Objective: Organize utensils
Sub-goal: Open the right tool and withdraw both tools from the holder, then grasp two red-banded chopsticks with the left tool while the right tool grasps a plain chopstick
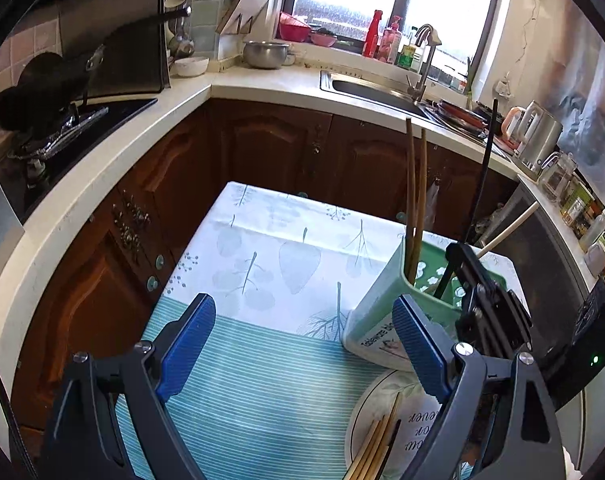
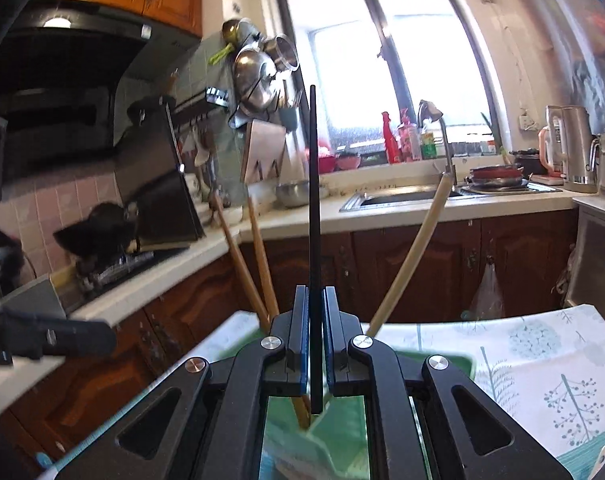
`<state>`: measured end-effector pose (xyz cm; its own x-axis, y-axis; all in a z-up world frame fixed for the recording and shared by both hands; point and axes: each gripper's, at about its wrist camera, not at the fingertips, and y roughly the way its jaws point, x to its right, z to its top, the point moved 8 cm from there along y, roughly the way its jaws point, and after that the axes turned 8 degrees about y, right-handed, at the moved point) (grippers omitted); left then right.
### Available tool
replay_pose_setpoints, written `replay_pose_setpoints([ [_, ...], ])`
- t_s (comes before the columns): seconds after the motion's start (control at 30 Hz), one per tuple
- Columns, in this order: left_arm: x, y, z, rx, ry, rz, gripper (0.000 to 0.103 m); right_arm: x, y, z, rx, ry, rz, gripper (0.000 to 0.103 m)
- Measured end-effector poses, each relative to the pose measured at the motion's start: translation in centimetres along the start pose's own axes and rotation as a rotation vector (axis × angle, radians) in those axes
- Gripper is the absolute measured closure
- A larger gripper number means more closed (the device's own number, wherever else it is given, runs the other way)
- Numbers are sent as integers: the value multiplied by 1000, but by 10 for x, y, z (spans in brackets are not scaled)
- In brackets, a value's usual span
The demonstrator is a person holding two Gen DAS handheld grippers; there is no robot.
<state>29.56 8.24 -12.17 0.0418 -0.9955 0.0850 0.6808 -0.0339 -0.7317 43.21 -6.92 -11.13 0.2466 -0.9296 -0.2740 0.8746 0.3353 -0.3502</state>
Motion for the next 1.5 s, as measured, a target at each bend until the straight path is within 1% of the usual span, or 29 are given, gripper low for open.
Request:
replay_pose_setpoints([
  [0.03,-1,1,-2,-3,1,-1,14,-2,2,-10,-28,-6,10,95],
  [0.07,-1,3,-6,-9,3,-2,14,-3,3,-11,-36,0,25,90],
  [0.1,0,3,-8,-12,3,-3,14,-4,0,-16,-44,2,23,78],
  [0.17,1,3,-14,-24,4,-10,14,-3,-5,-18,-48,10,13,69],
  [0.23,3,2,-19,-34,7,-14,14,-3,-11,-19,-65,13,10,69],
  [0.33,7,-4,-26,-46,21,-23,14,-2,-39,-17,-103,16,0,68],
  [0.47,14,-13,-39,-73,67,-35,14,-6,-71,-18,-203,29,-25,68],
  [0.57,22,-22,-55,-105,131,-42,14,-8,-103,-26,-286,53,-48,68],
  [0.63,27,-29,-66,-122,164,-54,14,-7,-124,-35,-329,71,-77,68],
  [0.7,33,-37,-80,-146,202,-75,14,-7,-149,-48,-367,93,-83,68],
  [0.77,38,-42,-95,-176,223,-112,14,-8,-172,-67,-427,106,-86,68],
  [0.8,41,-44,-104,-202,229,-146,14,-11,-189,-78,-448,109,-78,68],
  [0.9,48,-45,-132,-280,266,-211,14,-15,-215,-101,-483,113,-67,68],
  [1.03,53,-41,-168,-355,329,-234,14,-17,-247,-134,-527,105,-90,68],
  [1.1,53,-35,-187,-405,337,-257,14,-17,-256,-150,-561,112,-100,68],
  [1.17,53,-29,-200,-437,338,-268,17,-18,-265,-166,-602,127,-100,68],
  [1.27,51,-21,-213,-477,340,-272,35,-17,-275,-187,-644,144,-97,68],
  [1.3,50,-18,-218,-499,335,-282,44,-15,-277,-193,-658,151,-101,68],
  [1.33,49,-13,-220,-511,331,-290,49,-13,-278,-198,-669,159,-101,68],
  [1.4,49,-10,-223,-533,329,-303,49,-11,-276,-205,-703,186,-99,68],
  [1.5,52,-7,-225,-543,359,-305,50,-7,-278,-217,-737,210,-101,68],
])
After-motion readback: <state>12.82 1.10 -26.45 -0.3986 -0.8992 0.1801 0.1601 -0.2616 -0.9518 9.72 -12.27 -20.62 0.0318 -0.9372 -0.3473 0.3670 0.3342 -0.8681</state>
